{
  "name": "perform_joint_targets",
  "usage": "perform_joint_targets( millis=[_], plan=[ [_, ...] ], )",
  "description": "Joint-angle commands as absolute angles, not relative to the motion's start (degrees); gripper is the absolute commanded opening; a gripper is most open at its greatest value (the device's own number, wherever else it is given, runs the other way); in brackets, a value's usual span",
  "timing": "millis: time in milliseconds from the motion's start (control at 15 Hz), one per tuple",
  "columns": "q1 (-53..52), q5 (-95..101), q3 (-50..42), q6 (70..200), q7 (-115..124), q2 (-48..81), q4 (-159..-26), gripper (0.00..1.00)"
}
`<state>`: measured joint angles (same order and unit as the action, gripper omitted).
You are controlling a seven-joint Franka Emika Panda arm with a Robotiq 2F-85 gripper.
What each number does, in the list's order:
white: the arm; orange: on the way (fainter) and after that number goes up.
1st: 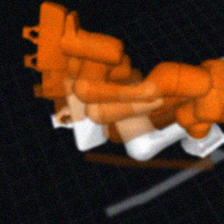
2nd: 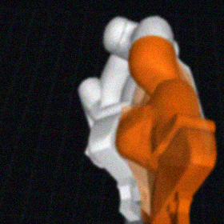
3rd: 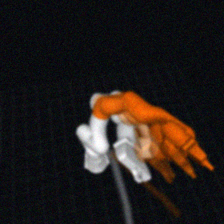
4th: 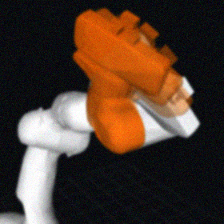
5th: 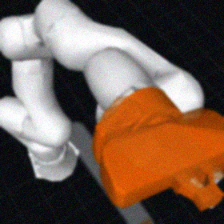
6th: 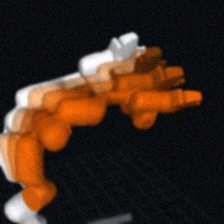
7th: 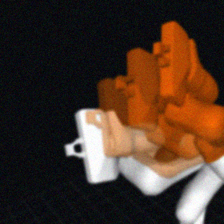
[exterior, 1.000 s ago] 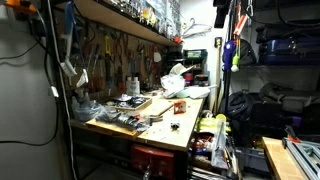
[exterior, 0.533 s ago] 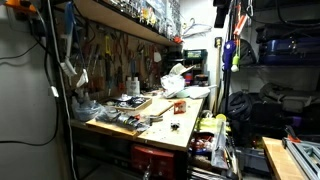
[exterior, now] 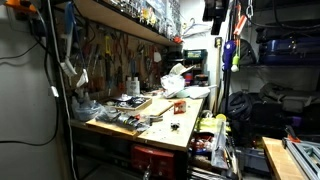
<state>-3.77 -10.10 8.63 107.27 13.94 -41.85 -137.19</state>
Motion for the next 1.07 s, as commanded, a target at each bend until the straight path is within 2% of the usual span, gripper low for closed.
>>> perform_joint_targets(
  millis=[0,733,1000],
  plan=[
    [2.6,-4.7,8.5,111.2,18.4,-38.6,-139.0,1.0],
    [17.6,17.0,12.0,136.5,49.3,-22.6,-143.7,1.0],
    [19.3,26.9,12.1,133.6,66.2,-15.7,-141.7,1.0]
  ],
)
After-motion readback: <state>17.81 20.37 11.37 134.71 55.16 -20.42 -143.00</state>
